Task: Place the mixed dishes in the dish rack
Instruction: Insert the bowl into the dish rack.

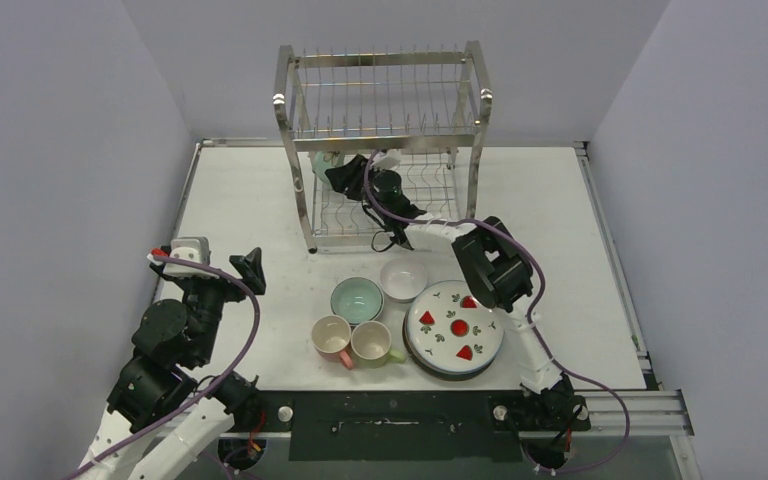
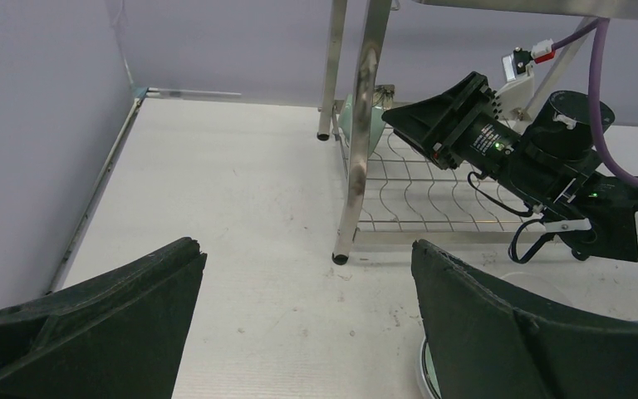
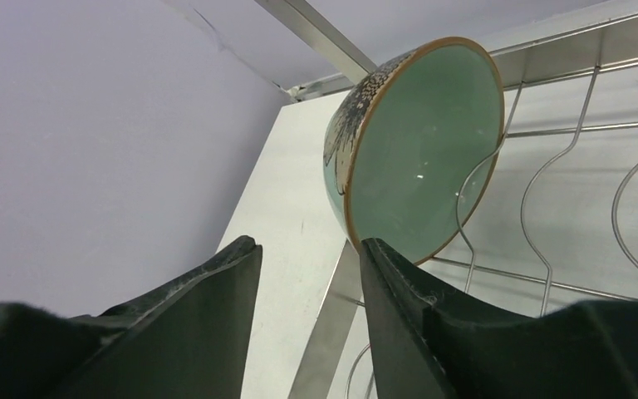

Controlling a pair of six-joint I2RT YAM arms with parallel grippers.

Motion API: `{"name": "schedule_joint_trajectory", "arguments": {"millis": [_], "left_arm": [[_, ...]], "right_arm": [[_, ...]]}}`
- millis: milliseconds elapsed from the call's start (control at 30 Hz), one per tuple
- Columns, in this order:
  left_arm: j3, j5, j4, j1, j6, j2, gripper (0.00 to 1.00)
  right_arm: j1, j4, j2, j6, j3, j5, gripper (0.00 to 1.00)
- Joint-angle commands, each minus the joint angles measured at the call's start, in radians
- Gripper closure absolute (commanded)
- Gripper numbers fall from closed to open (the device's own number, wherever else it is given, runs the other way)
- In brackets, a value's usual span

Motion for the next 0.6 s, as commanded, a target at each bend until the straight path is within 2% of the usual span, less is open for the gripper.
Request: {"name": "schedule_joint_trajectory", "arguments": {"millis": [0,333,567], "left_arm": [[0.000,0.011,0.053,0.004,0.009,0.000,0.05],[-0.001,0.011,0.055,0.004,0.014,0.005,0.05],[-0.002,0.011,0.056,0.003,0.014,0.004,0.05]], "right_arm": [[-0.007,-0.020,-0.032,-0.026,0.092,0.009,0.51],[-0.023,-0.099,0.069,-0.004,0.250,0.014,0.53],[-0.027,-0.089,0.071,-0.006,0.232,0.021,0.53]]}}
